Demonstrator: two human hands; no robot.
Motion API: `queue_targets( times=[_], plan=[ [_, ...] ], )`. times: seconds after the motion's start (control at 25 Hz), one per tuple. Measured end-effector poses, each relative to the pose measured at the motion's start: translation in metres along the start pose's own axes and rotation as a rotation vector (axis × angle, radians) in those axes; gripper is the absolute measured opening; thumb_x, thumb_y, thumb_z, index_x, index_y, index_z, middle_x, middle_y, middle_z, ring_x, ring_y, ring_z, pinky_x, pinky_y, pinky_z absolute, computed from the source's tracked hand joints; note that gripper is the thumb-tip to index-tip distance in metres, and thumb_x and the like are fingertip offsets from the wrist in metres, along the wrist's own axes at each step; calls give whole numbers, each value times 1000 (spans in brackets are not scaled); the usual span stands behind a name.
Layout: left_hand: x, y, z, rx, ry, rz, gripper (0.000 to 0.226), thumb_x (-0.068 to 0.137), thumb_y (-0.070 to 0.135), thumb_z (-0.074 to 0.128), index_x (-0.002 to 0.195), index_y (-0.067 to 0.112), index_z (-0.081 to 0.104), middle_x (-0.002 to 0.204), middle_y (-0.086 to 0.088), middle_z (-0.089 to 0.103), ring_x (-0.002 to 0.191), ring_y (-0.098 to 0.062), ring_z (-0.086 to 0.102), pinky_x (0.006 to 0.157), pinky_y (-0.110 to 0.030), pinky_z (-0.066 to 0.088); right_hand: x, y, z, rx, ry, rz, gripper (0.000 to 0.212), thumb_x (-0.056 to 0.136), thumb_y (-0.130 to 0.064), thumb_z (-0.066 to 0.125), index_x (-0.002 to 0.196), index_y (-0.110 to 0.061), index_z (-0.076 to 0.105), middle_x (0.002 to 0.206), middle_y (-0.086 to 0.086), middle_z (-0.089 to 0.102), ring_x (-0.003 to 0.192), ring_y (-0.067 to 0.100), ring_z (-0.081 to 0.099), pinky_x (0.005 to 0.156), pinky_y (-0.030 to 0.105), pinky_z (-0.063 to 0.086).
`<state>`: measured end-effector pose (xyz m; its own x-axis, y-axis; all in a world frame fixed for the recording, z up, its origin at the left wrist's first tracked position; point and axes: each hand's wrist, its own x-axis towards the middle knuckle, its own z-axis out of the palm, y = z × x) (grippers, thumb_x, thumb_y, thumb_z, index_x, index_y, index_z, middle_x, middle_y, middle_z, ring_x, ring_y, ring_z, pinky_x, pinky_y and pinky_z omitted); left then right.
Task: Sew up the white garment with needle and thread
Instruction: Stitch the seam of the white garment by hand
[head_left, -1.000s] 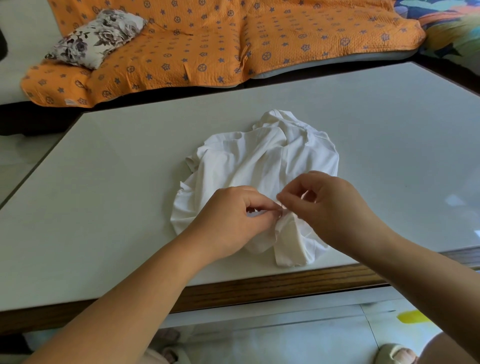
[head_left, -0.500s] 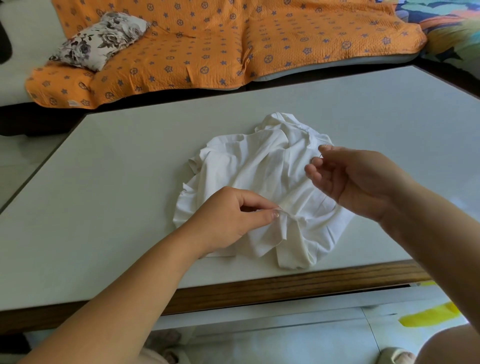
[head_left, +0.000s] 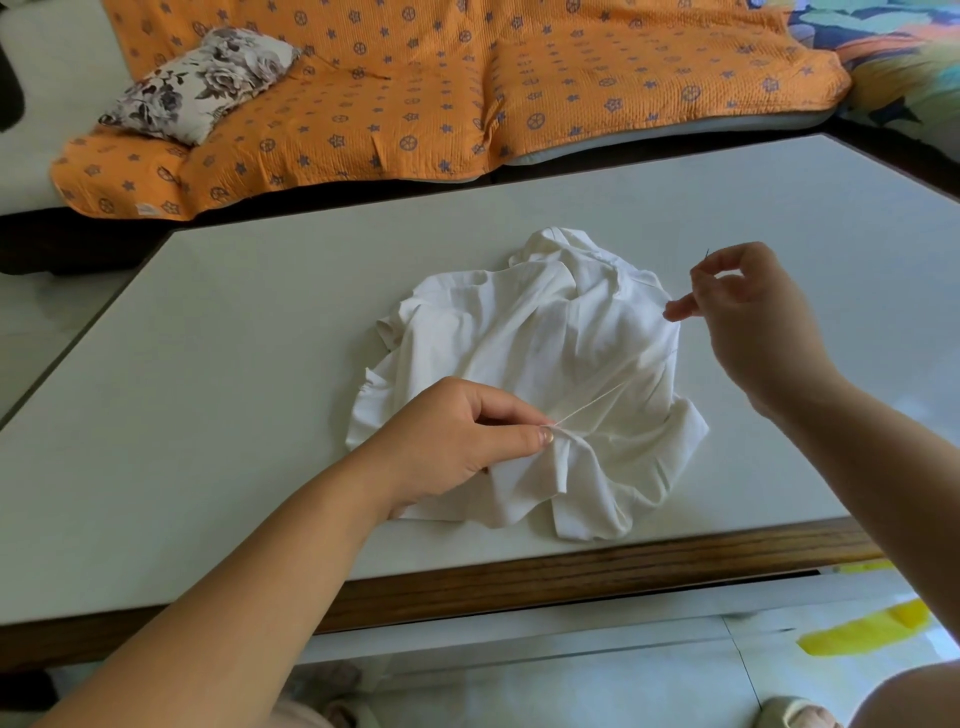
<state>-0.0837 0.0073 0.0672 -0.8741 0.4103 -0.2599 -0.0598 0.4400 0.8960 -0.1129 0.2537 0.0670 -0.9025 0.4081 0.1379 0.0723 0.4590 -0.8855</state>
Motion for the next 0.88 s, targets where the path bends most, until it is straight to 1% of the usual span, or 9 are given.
queue_targets(
  times=[0.12, 0.2, 0.32, 0.4, 0.48, 0.56, 0.68, 0.76, 0.88],
  plan=[
    [0, -1, -2, -12, -12, -12, 11, 86, 21, 73, 92, 28, 79, 96, 8, 77, 103, -8, 68, 105, -38, 47, 3, 5, -3, -99, -7, -47, 9, 102, -22, 39, 107, -23, 47, 83, -10, 70, 45, -1, 48, 48, 23, 30],
    [1, -1, -2, -15, -13, -17, 11, 86, 22, 73, 92, 27, 80, 97, 7, 77, 104, -10, 68, 106, -40, 47, 5, 7, -3, -151, -20, -50, 9, 102, -21, 39, 105, -22, 47, 82, -10, 69, 48, 3, 48, 48, 23, 30],
    [1, 0, -2, -3, -10, -21, 11, 86, 22, 72, 92, 28, 79, 95, 8, 77, 103, -10, 68, 105, -40, 48, 1, 6, -2, -201, -48, -41, 8, 102, -20, 40, 103, -22, 48, 84, -6, 71, 50, 10, 47, 48, 24, 32],
    [0, 0, -2, 6, -11, -17, 10, 86, 22, 72, 92, 27, 79, 94, 8, 77, 101, -9, 68, 104, -40, 49, -9, -4, 0, -155, -94, -37, 7, 101, -21, 44, 100, -21, 52, 80, -2, 72, 54, 11, 57, 53, 25, 42],
    [0, 0, -3, 7, -4, -12, 10, 86, 23, 73, 91, 28, 79, 94, 8, 77, 101, -10, 69, 103, -40, 49, -28, -20, 2, 12, -249, 0, 7, 99, -21, 52, 95, -20, 57, 74, 4, 73, 58, 18, 67, 55, 30, 51],
    [-1, 0, -3, 5, 13, -4, 9, 85, 23, 73, 90, 28, 79, 93, 7, 77, 99, -10, 69, 101, -37, 51, -54, -34, 4, 138, -470, 72, 8, 99, -19, 54, 93, -17, 59, 78, 5, 74, 56, 23, 70, 47, 29, 49],
    [-1, -1, -3, 35, 28, 30, 9, 85, 24, 73, 86, 31, 79, 87, 9, 76, 89, -4, 69, 88, -27, 52, -84, -41, 8, 155, -654, 148, 8, 100, -16, 53, 96, -13, 59, 85, 4, 75, 61, 26, 73, 51, 30, 57],
    [-2, 0, -3, 59, 36, 45, 8, 85, 25, 74, 84, 32, 79, 85, 9, 76, 86, -3, 69, 84, -25, 51, -89, -39, 10, 131, -648, 137, 8, 100, -15, 53, 95, -14, 60, 78, 6, 75, 63, 23, 74, 60, 30, 61],
    [-3, 2, -6, 111, 41, 56, 8, 85, 26, 74, 85, 33, 78, 86, 10, 76, 89, -7, 70, 88, -27, 54, -84, -37, 8, 82, -600, 90, 9, 98, -13, 56, 93, -15, 64, 71, 3, 76, 62, 17, 73, 62, 20, 58]
  ],
)
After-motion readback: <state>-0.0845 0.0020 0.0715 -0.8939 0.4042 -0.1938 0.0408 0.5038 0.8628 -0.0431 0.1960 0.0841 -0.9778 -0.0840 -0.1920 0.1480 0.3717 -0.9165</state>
